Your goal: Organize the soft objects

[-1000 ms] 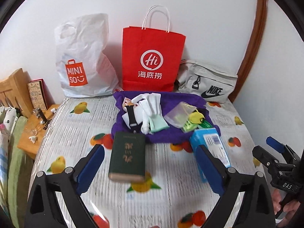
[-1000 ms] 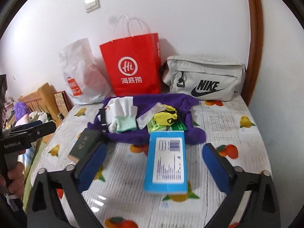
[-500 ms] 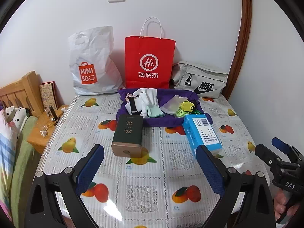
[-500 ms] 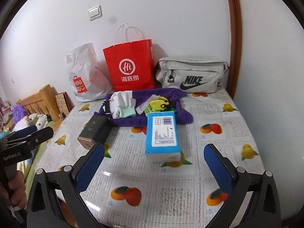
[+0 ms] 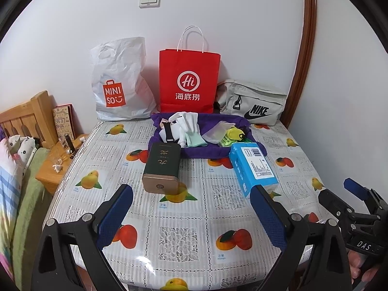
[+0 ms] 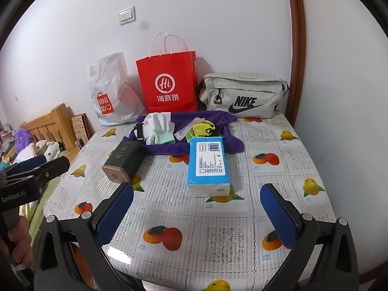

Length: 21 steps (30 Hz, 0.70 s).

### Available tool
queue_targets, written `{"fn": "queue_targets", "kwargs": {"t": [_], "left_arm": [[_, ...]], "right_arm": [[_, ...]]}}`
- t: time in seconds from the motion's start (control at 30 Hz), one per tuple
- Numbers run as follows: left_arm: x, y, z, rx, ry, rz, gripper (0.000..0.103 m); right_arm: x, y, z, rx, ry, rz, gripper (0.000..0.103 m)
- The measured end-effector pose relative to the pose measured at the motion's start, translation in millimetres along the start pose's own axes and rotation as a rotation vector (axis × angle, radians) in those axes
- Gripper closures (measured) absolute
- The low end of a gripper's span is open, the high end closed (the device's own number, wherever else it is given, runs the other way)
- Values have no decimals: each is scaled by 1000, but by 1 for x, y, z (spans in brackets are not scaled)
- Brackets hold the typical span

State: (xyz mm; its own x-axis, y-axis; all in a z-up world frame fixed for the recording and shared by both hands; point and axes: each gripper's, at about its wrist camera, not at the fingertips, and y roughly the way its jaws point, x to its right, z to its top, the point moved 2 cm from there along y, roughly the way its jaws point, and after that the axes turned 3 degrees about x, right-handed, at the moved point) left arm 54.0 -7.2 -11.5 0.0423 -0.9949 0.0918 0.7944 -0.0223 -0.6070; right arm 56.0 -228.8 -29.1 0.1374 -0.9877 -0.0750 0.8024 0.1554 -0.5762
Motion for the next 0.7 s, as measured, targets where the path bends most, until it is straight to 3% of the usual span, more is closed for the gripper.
{"fn": "queue_targets", "kwargs": {"t": [0.7], "left_arm": [[-2, -5, -7, -2, -2, 2, 5]], "right_arm": [[-3, -2, -4, -1, -3, -2, 0]]}}
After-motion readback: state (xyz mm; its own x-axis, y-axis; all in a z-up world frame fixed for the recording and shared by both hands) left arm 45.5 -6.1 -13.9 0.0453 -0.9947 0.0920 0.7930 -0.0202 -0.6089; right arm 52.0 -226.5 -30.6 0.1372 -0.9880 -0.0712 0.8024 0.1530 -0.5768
